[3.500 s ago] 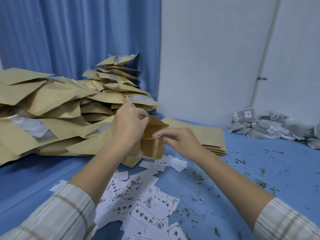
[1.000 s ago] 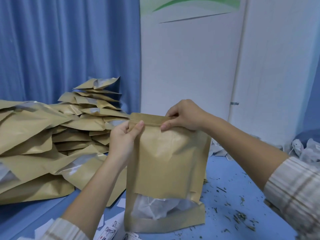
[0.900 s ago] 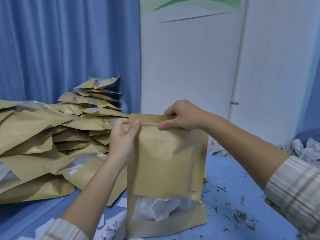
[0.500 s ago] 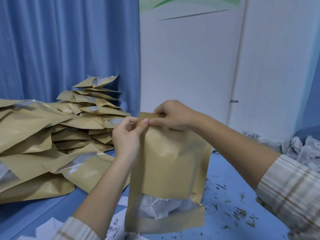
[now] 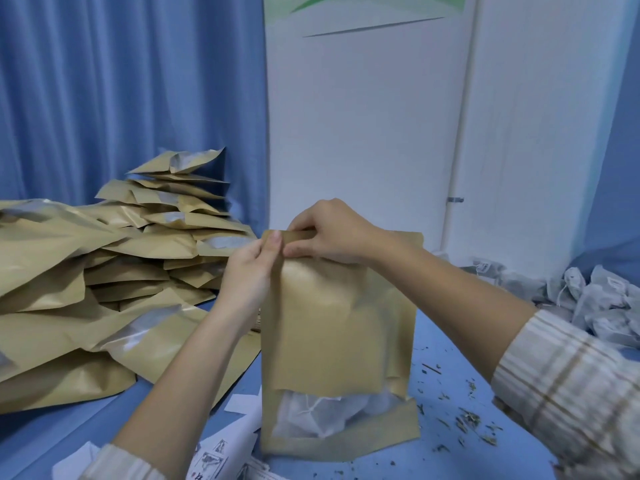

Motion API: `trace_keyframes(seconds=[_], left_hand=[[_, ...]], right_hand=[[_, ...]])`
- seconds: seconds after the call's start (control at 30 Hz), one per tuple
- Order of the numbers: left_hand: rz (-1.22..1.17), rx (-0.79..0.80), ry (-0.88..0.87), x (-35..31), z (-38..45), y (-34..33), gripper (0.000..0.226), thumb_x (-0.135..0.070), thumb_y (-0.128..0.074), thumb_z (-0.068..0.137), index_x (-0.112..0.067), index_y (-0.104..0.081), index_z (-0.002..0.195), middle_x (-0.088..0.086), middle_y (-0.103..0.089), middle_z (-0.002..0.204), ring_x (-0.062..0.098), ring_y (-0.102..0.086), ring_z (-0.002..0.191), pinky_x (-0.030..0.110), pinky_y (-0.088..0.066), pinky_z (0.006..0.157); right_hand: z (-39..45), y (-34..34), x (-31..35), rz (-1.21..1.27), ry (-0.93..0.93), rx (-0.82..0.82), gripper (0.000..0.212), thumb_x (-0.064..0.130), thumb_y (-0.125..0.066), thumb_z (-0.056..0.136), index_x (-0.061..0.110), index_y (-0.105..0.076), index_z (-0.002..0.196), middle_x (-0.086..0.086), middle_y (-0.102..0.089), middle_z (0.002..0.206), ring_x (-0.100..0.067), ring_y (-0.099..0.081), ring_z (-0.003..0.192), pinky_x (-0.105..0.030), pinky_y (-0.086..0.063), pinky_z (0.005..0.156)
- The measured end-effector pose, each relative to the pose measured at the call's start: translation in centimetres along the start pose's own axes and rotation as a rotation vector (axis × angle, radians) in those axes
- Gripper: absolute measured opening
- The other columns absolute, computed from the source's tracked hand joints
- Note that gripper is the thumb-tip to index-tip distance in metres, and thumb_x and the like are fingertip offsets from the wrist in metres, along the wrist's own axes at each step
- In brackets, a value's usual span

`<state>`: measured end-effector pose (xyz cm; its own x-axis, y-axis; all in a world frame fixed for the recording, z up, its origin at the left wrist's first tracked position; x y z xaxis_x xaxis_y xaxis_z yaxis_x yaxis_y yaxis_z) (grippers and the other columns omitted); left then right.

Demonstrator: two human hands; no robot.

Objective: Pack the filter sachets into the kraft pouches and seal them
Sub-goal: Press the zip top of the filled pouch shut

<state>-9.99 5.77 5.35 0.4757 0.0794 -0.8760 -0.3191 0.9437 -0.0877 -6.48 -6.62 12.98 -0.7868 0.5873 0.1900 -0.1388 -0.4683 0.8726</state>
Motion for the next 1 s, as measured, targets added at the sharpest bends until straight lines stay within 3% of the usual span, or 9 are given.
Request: trace_keyframes(seconds=[0.07, 0.2, 0.3, 0.4, 0.53, 0.63, 0.8, 0.9, 1.0], left_hand=[[0.073, -0.067, -0.047, 0.1, 0.1, 0.8, 0.031, -0.033, -0.046, 0.098, -0.018, -0.070, 0.085, -0.010, -0.068, 0.075, 0.006, -0.060, 0.076, 0.023, -0.045, 0.072], [0.134, -0.124, -0.142, 0.0, -0.2, 1.1, 0.031, -0.031, -0.048, 0.098, -0.024, -0.067, 0.075, -0.017, -0.065, 0.060, -0.010, -0.055, 0.057, 0.007, -0.041, 0.054], [0.148, -0.163, -0.170, -0.2, -0.2, 0.9, 0.030, -0.032, -0.048, 0.097, -0.028, -0.067, 0.074, -0.013, -0.064, 0.066, -0.010, -0.053, 0.058, 0.008, -0.040, 0.056], [0.155, -0.174, -0.186, -0.2, -0.2, 1.5, 0.029, -0.033, -0.048, 0.097, -0.028, -0.066, 0.075, -0.017, -0.064, 0.063, -0.009, -0.054, 0.061, 0.009, -0.040, 0.058], [0.098, -0.156, -0.166, -0.1, -0.4, 1.3, 0.026, -0.034, -0.051, 0.095, -0.023, -0.066, 0.077, -0.002, -0.065, 0.077, 0.009, -0.054, 0.074, 0.023, -0.042, 0.067], [0.027, -0.087, -0.141, -0.3, -0.9, 0.8, 0.013, -0.035, -0.069, 0.077, -0.023, -0.066, 0.081, -0.011, -0.071, 0.073, 0.001, -0.064, 0.070, 0.013, -0.047, 0.060], [0.064, -0.144, -0.173, 0.1, -0.5, 1.3, 0.009, -0.018, -0.074, 0.079, -0.021, -0.066, 0.080, -0.016, -0.072, 0.073, -0.003, -0.067, 0.069, 0.007, -0.047, 0.059], [0.028, -0.151, -0.147, 0.3, -0.1, 1.4, 0.009, -0.018, -0.074, 0.078, -0.021, -0.066, 0.082, -0.011, -0.074, 0.077, 0.005, -0.070, 0.077, 0.014, -0.050, 0.067], [0.028, -0.143, -0.158, 0.2, -0.2, 1.7, 0.011, -0.022, -0.073, 0.075, -0.022, -0.067, 0.085, -0.011, -0.074, 0.080, 0.004, -0.069, 0.078, 0.013, -0.050, 0.064]], right_hand=[[-0.3, 0.5, -0.9, -0.047, -0.044, 0.047, 0.036, 0.047, -0.073, 0.072, 0.015, -0.071, 0.089, -0.001, -0.067, 0.079, -0.017, -0.059, 0.080, -0.034, -0.048, 0.073], [-0.8, 0.9, -2.0, -0.008, -0.030, 0.009, 0.026, 0.039, -0.075, 0.073, 0.016, -0.072, 0.085, -0.001, -0.069, 0.082, -0.016, -0.060, 0.082, -0.032, -0.048, 0.073], [-0.9, 1.1, -2.2, 0.029, -0.036, -0.048, 0.026, 0.044, -0.077, 0.069, 0.022, -0.074, 0.083, 0.003, -0.070, 0.081, -0.013, -0.061, 0.082, -0.034, -0.051, 0.075], [-1.3, 1.9, -3.7, 0.019, -0.073, -0.021, 0.033, 0.049, -0.075, 0.070, 0.016, -0.072, 0.076, -0.001, -0.067, 0.071, -0.016, -0.058, 0.073, -0.033, -0.047, 0.067], [-2.0, 1.5, -4.6, 0.039, -0.073, -0.085, 0.027, 0.045, -0.074, 0.072, 0.018, -0.074, 0.076, 0.007, -0.069, 0.072, -0.009, -0.060, 0.076, -0.030, -0.048, 0.071], [-2.2, 1.2, -5.2, 0.086, -0.063, -0.086, 0.026, 0.046, -0.074, 0.071, 0.022, -0.073, 0.080, 0.009, -0.069, 0.075, -0.005, -0.059, 0.077, -0.020, -0.043, 0.068], [-3.2, 1.7, -7.3, 0.032, -0.081, -0.063, 0.047, 0.051, -0.073, 0.069, 0.013, -0.051, 0.054, 0.009, -0.034, 0.044, -0.007, -0.033, 0.049, -0.017, -0.027, 0.046], [-3.3, 1.5, -7.7, 0.033, -0.095, -0.137, 0.044, 0.056, -0.072, 0.066, 0.013, -0.065, 0.063, 0.007, -0.049, 0.049, -0.006, -0.041, 0.052, -0.018, -0.030, 0.049], [-3.6, 1.6, -7.9, -0.138, -0.087, -0.163, 0.058, 0.076, -0.053, 0.058, 0.021, -0.038, 0.049, 0.004, -0.035, 0.044, -0.010, -0.035, 0.048, -0.025, -0.024, 0.048]])
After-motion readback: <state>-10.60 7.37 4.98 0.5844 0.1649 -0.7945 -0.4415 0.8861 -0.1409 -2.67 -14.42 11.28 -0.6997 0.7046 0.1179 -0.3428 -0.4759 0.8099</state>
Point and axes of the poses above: each hand's wrist, its own z-axis towards the middle knuckle, its own y-axis out of the back of the hand, x = y × z, the point moved 2 cm from there along z, towards the middle knuckle
